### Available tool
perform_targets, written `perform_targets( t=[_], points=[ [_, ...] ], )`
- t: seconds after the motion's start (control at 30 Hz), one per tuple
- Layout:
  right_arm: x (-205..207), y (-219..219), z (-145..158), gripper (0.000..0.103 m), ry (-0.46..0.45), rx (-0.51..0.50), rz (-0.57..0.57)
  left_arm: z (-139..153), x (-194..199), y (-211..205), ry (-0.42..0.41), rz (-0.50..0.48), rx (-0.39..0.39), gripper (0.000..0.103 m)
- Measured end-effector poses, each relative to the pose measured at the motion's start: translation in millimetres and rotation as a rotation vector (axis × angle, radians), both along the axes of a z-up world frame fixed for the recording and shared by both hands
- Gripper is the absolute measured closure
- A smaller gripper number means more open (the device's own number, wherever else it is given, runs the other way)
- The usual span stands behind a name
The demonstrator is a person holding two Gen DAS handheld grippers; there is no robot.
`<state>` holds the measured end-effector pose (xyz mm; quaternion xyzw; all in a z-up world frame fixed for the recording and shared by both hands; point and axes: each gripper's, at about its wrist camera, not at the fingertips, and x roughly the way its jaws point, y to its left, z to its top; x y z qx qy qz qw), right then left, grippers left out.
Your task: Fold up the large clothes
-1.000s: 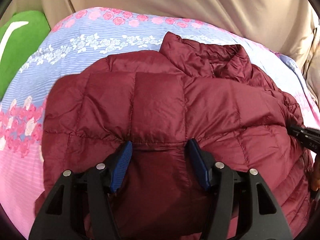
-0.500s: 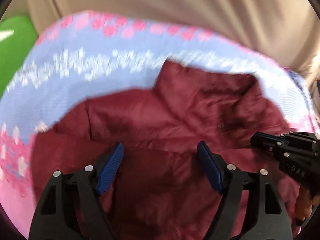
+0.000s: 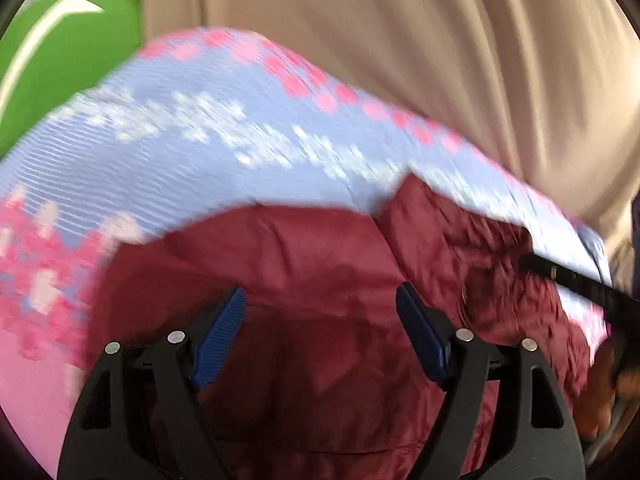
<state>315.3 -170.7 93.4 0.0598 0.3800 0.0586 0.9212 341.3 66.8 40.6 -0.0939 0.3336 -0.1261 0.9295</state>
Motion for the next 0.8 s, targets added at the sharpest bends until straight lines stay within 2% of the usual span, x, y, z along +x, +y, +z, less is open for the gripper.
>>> perform_targets(
  t=[0.1,0.13,0.2,0.27,0.33,0.4,0.43,0.5,0.57,0.63,0.7,0.8],
  points=[
    [13.6,54.0,-1.4,0.1,0.045,-0.018,0.149,-5.1,11.0,3.3,0.024,0.061,0.101,0.028],
    [21.1,68.4,-7.4,0.1,0.064,-0.041,0.168,-16.9,17.7,5.1,0.066,0.077,0.121,0.028],
    [36.2,87.8,-24.3,0.1,0.105,-0.114,0.17,-27.9,27.8,5.8,0.109,0.081,0.132,0.028],
    [56.4,88.4,-43.7,0.103,0.141,-0.169,0.127,-30.1,30.2,1.8,0.105,0.087,0.164,0.028],
    [70.5,66.7,-49.4,0.103,0.131,-0.085,0.044,-32.4,32.3,-2.0,0.109,0.091,0.184,0.028],
    [74.3,42.1,-44.4,0.103,0.131,0.022,-0.022,-32.0,34.1,-1.9,0.111,0.089,0.186,0.028],
    [68.6,33.4,-37.2,0.103,0.123,0.039,-0.057,-32.4,33.5,-2.7,0.11,0.086,0.188,0.028],
    [48.0,24.8,-18.1,0.101,0.053,-0.026,-0.083,-31.4,33.8,-2.7,0.11,0.079,0.185,0.027],
    [18.1,0.9,1.4,0.101,-0.011,-0.019,-0.088,-30.5,31.4,-2.4,0.11,0.075,0.181,0.025],
    [-9.5,-37.9,10.5,0.1,-0.035,-0.031,-0.142,-30.8,35.6,-2.2,0.11,0.074,0.179,0.024],
    [-28.7,-70.9,3.7,0.096,0.002,-0.027,-0.163,-31.0,35.2,-3.5,0.111,0.073,0.183,0.023],
    [-31.2,-100.8,-28.9,0.096,0.132,-0.052,-0.184,-31.5,34.8,-6.4,0.111,0.076,0.199,0.022]
  ],
)
